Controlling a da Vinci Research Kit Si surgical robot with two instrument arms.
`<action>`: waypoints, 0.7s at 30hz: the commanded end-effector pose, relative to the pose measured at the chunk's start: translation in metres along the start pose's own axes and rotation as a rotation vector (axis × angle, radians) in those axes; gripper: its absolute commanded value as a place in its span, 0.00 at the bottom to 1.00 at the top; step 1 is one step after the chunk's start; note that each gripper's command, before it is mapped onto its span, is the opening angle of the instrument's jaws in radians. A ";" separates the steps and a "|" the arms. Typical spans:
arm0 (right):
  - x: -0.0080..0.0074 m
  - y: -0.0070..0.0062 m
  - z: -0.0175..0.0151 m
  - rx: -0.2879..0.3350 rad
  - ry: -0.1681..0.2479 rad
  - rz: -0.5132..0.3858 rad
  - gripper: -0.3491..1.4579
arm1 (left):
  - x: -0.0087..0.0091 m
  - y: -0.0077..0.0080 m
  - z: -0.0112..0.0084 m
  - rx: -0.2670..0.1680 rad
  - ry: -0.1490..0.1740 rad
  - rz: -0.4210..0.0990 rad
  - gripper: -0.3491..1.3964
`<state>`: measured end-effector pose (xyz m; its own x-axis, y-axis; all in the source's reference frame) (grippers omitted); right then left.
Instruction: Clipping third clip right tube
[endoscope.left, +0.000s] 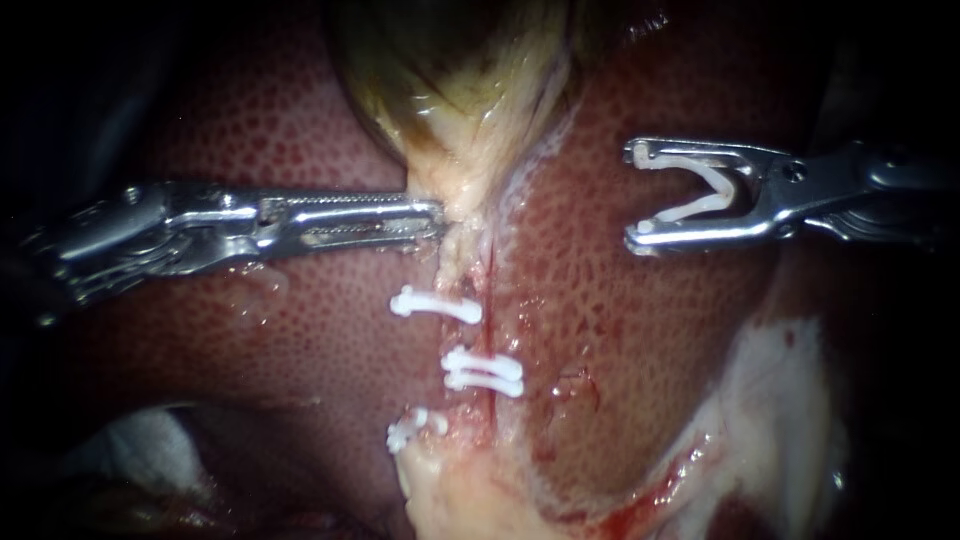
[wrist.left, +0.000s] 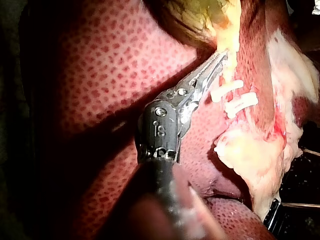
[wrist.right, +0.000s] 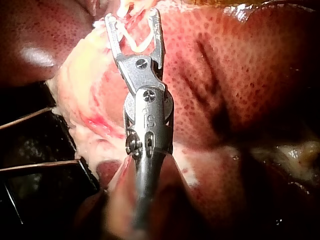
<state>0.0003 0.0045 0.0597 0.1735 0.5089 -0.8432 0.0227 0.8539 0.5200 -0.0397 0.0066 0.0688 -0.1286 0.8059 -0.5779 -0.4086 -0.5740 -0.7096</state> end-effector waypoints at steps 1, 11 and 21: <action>0.0000 0.0000 0.0000 0.000 0.000 0.000 0.47 | 0.0000 0.0000 -0.0001 -0.001 0.000 0.000 0.00; 0.0000 0.0000 -0.0001 0.000 0.000 0.000 0.47 | 0.0013 -0.0010 -0.0037 0.007 -0.002 -0.007 0.00; 0.0000 -0.0001 -0.0001 0.000 0.000 -0.001 0.47 | 0.0043 -0.0027 -0.0100 0.041 0.048 -0.035 0.00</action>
<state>0.0003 0.0045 0.0597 0.1731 0.5083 -0.8436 0.0232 0.8542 0.5195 -0.0297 0.0102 0.0639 -0.0686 0.8178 -0.5715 -0.4544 -0.5356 -0.7118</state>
